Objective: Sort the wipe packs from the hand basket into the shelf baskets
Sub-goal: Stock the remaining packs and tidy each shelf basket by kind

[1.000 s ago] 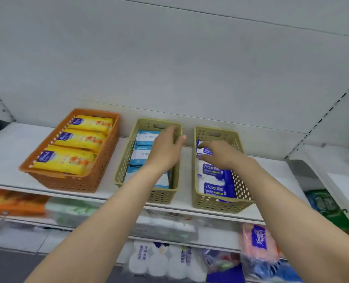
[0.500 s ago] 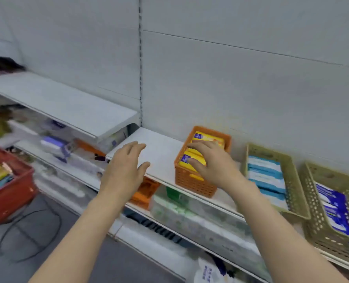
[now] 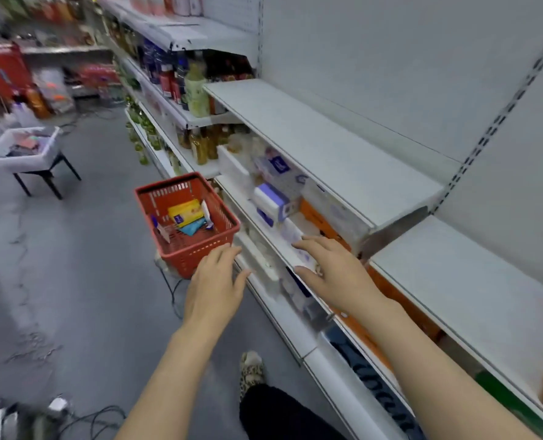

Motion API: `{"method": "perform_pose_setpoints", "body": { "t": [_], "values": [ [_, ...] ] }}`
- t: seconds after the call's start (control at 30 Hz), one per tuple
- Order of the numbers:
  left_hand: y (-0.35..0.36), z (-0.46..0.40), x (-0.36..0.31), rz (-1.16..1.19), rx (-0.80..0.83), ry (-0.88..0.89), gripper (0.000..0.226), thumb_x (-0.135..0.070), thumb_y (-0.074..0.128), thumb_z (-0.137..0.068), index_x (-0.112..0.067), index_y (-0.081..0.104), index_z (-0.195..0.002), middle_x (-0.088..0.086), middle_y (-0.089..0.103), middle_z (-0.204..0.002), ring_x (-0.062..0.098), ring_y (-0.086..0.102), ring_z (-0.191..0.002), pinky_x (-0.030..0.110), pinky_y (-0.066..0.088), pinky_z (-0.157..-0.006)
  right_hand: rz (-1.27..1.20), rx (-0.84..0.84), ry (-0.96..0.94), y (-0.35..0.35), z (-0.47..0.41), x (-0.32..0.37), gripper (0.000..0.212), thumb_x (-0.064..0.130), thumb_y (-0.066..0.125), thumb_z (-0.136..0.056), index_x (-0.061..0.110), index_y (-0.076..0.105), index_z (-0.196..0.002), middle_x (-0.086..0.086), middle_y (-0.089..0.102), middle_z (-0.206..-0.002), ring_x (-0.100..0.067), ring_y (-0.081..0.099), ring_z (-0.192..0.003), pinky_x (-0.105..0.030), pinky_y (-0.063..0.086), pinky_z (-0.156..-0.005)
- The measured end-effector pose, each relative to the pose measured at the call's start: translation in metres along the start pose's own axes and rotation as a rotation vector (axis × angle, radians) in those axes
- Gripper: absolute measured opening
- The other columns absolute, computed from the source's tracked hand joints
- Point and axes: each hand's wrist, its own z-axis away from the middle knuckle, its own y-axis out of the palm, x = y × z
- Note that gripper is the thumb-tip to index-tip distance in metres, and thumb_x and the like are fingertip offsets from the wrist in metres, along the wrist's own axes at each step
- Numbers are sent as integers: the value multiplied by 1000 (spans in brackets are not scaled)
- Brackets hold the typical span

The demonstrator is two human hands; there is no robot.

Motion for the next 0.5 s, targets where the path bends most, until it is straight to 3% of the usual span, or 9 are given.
{"method": "perform_pose_setpoints", "body": {
  "t": [0.13,0.27,0.5],
  "values": [
    [-8,-98,71,-51,-10,-88,44,-28,67,-89,-19,57,-130,0,55,-135,20,49,-126,37,41,-103,-58,64,-52,42,-131,5,46,36,59,-96,22,52,-139,3,50,-143,-16,43,-133,-23,30,-105],
    [-19,-198,134,-124,66,-167,44,-30,65,-90,-18,56,-131,0,54,-136,21,48,-127,35,39,-103,-101,145,-50,75,-261,12,46,38,60,-94,22,53,-137,2,52,-140,-17,45,-132,-34,40,-105],
    [-20,-316,250,-126,181,-275,39,-28,65,-91,-16,59,-128,4,58,-129,23,52,-122,37,41,-101,-120,354,31,158,-409,18,43,37,59,-94,22,55,-134,-1,55,-135,-22,52,-125,-38,45,-100]
  ]
}}
